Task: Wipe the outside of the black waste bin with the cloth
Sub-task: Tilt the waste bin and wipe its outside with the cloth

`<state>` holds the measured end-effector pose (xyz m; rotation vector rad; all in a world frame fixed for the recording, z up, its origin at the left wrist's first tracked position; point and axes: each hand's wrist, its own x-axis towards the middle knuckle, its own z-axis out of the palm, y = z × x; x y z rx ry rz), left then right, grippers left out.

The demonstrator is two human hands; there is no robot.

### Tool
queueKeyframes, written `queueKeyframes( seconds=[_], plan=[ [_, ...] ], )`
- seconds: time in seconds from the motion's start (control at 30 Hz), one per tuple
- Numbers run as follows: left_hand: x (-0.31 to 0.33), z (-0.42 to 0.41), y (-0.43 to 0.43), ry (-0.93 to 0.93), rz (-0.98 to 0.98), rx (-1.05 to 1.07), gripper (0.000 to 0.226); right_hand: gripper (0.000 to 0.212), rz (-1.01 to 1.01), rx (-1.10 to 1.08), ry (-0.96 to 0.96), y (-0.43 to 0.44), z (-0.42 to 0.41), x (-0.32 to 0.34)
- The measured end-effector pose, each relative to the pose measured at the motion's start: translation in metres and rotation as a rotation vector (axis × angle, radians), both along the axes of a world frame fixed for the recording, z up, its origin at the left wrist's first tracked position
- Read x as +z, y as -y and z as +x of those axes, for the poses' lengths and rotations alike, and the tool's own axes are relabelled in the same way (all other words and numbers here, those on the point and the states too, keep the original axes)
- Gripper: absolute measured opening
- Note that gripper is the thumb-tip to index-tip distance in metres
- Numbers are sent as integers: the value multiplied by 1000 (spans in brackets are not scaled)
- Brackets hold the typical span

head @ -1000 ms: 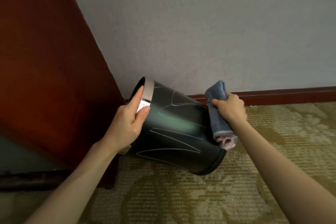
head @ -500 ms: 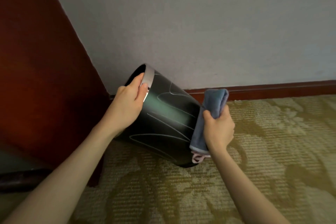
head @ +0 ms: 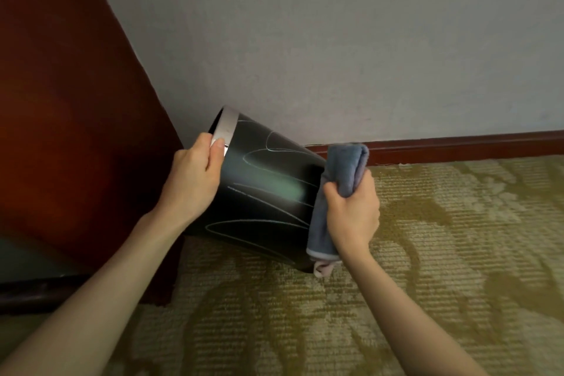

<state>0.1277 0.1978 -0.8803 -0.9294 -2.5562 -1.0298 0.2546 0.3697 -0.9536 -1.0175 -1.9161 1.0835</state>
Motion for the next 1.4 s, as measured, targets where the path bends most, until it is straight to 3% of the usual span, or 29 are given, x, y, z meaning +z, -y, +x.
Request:
queueKeyframes(
  seconds=[0.23,0.43,0.67,0.97,1.1,1.23,1.4],
  plan=[
    [-7,-3,15,9,5,-14,28,29,-45,98,223,-40,-36,19],
    [-7,3,12,16,28,-37,29,52,-176,194,443,-83,-68,25],
    [-3,4,9,47,6,-5,38,44,-100,209,476,-86,-70,23],
    [0,1,8,65,13,27,45,27,-12,90,295,-48,-36,18],
    [-2,2,6,65,9,52,42,35,48,-31,168,-20,-23,14],
    [-5,2,1,71,-7,78,43,28,33,-129,-1,11,-5,2],
    [-5,8,0,-10,-1,57,38,30,58,-150,-39,30,7,-9]
  ],
)
